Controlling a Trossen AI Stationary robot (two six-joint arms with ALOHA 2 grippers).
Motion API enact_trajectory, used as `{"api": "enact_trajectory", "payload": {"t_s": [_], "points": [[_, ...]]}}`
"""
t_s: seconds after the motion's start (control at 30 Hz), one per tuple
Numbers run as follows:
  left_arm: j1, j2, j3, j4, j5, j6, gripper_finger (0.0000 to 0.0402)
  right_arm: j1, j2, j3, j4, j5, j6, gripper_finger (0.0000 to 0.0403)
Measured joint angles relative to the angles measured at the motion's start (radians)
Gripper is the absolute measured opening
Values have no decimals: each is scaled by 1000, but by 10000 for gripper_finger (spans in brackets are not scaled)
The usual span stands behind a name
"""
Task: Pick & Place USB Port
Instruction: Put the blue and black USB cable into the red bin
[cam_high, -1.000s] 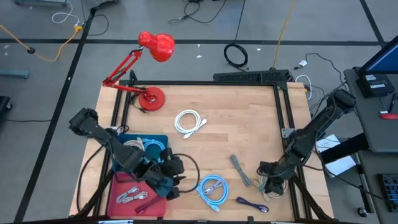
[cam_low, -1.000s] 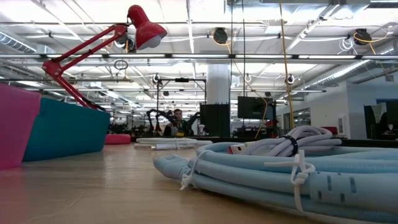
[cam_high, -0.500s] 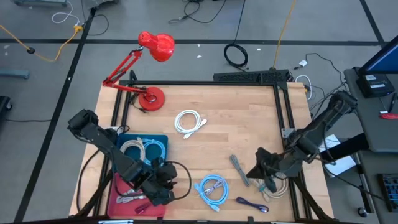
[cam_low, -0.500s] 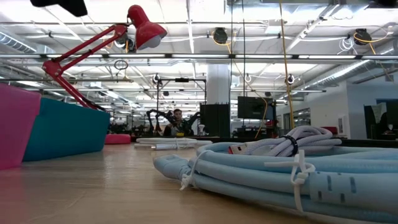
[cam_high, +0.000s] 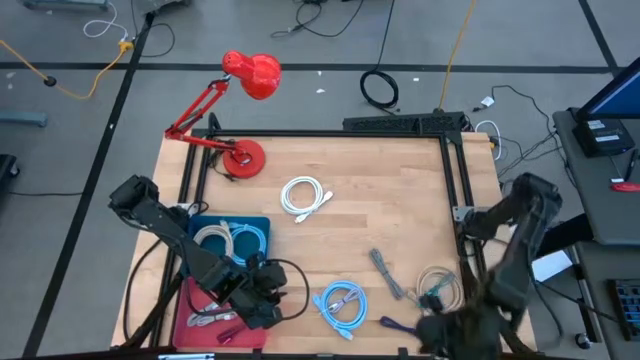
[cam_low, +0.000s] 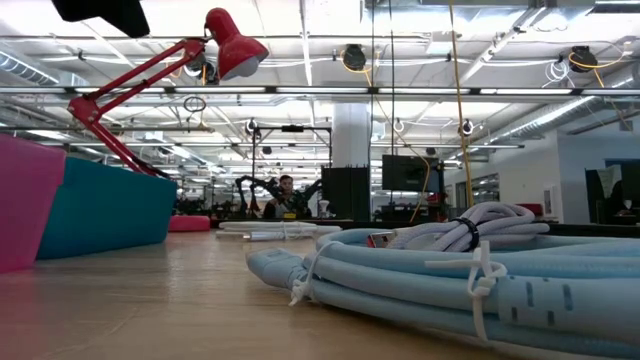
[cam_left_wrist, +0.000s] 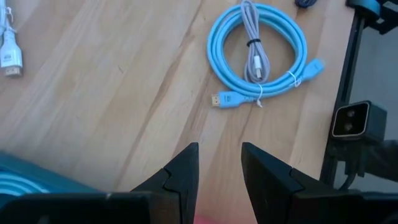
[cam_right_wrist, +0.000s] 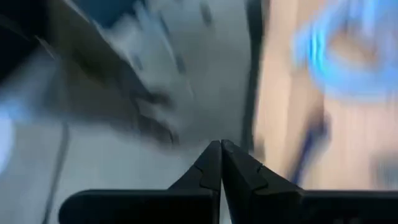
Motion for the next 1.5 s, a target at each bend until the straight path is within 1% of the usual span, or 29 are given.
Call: {"api": "enact_trajectory", "payload": {"t_s": [0.1,0.2,0.27,0.3,0.4,0.47,0.53,0.63,0.77,0.93,1.07,1.2,1.33,1.5], "points": [[1,0,0,0,-2,28,122,68,24,0,-253,-30,118,0],[13,0,0,0,-4,60,122,108,22,-4,-506,-6,179,0],[23,0,0,0,-3,73,122,118,15,-20,-593,26,172,0],[27,0,0,-1,-4,76,122,121,10,-32,-607,39,148,1],[32,0,0,-1,-3,86,122,124,-1,-92,-566,52,2,7],[32,0,0,-2,1,88,122,124,-2,-145,-512,28,-114,15],[31,0,0,-2,2,83,122,124,-2,-207,-452,-1,-180,26],[20,0,0,-2,2,60,122,122,-2,-300,-351,-28,-181,50],[-4,0,0,-5,3,33,122,110,-2,-375,-267,-51,-182,95],[-17,0,0,-21,0,15,122,75,-3,-410,-240,-49,-210,150],[-17,0,0,-38,0,15,122,55,-3,-445,-241,-49,-236,176],[-17,0,0,-41,-4,15,122,50,-3,-501,-230,-53,-201,177],[-17,0,0,-47,-4,15,122,50,-3,-542,-216,-49,-194,164],[-17,0,0,-50,-4,13,122,43,-3,-584,-195,-18,-189,146]]}}
